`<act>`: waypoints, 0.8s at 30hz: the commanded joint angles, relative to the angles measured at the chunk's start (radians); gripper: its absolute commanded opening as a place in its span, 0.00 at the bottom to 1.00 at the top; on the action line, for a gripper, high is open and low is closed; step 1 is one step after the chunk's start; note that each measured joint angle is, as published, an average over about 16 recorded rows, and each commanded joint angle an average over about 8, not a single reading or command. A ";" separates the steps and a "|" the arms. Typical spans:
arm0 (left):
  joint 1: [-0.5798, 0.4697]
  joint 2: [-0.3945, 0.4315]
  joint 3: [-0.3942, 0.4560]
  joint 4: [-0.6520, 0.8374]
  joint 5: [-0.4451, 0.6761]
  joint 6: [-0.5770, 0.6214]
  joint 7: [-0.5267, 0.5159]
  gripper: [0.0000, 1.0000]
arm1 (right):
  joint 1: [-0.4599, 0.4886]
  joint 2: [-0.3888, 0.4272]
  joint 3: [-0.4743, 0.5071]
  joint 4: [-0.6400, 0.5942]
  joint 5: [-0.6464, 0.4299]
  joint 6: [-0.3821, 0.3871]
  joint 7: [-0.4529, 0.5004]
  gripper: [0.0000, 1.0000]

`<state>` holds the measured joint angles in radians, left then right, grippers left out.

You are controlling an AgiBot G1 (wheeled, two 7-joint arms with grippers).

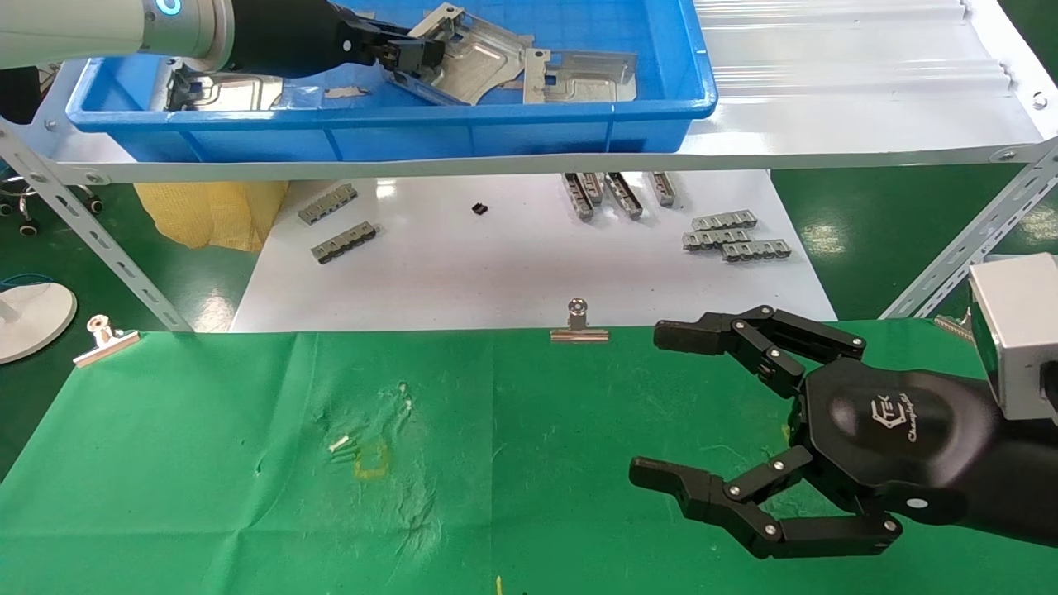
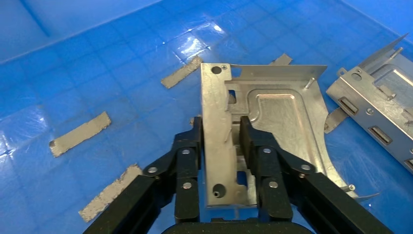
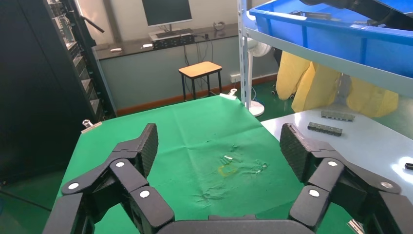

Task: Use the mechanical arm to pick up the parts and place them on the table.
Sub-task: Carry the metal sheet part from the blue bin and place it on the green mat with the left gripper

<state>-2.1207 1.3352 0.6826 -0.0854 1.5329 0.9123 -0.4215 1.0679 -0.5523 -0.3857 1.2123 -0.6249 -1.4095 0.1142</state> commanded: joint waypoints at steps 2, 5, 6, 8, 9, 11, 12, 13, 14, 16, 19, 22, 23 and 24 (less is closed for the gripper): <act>-0.001 -0.001 -0.003 0.004 -0.007 0.001 0.006 0.00 | 0.000 0.000 0.000 0.000 0.000 0.000 0.000 1.00; -0.002 -0.019 -0.027 0.003 -0.041 -0.017 0.026 0.00 | 0.000 0.000 0.000 0.000 0.000 0.000 0.000 1.00; -0.004 -0.028 -0.036 0.003 -0.054 -0.024 0.034 0.00 | 0.000 0.000 0.000 0.000 0.000 0.000 0.000 1.00; -0.007 -0.047 -0.056 0.002 -0.081 -0.038 0.053 0.00 | 0.000 0.000 0.000 0.000 0.000 0.000 0.000 1.00; -0.009 -0.058 -0.065 0.002 -0.094 -0.044 0.063 0.00 | 0.000 0.000 0.000 0.000 0.000 0.000 0.000 1.00; -0.013 -0.081 -0.082 -0.002 -0.117 -0.045 0.085 0.00 | 0.000 0.000 0.000 0.000 0.000 0.000 0.000 1.00; -0.015 -0.093 -0.090 -0.005 -0.128 -0.038 0.098 0.00 | 0.000 0.000 0.000 0.000 0.000 0.000 0.000 1.00; -0.016 -0.106 -0.097 -0.010 -0.138 -0.025 0.112 0.00 | 0.000 0.000 0.000 0.000 0.000 0.000 0.000 1.00; -0.017 -0.120 -0.105 -0.017 -0.149 -0.005 0.127 0.00 | 0.000 0.000 0.000 0.000 0.000 0.000 0.000 1.00; -0.018 -0.153 -0.119 -0.035 -0.172 0.055 0.162 0.00 | 0.000 0.000 0.000 0.000 0.000 0.000 0.000 1.00; -0.015 -0.212 -0.140 -0.070 -0.208 0.191 0.229 0.00 | 0.000 0.000 0.000 0.000 0.000 0.000 0.000 1.00; -0.003 -0.277 -0.159 -0.108 -0.246 0.363 0.314 0.00 | 0.000 0.000 0.000 0.000 0.000 0.000 0.000 1.00; 0.002 -0.299 -0.165 -0.119 -0.259 0.424 0.345 0.00 | 0.000 0.000 0.000 0.000 0.000 0.000 0.000 1.00; 0.007 -0.320 -0.170 -0.129 -0.271 0.482 0.378 0.00 | 0.000 0.000 0.000 0.000 0.000 0.000 0.000 1.00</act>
<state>-2.1077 1.0201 0.5201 -0.2110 1.2670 1.3575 -0.0437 1.0679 -0.5523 -0.3857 1.2123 -0.6249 -1.4095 0.1142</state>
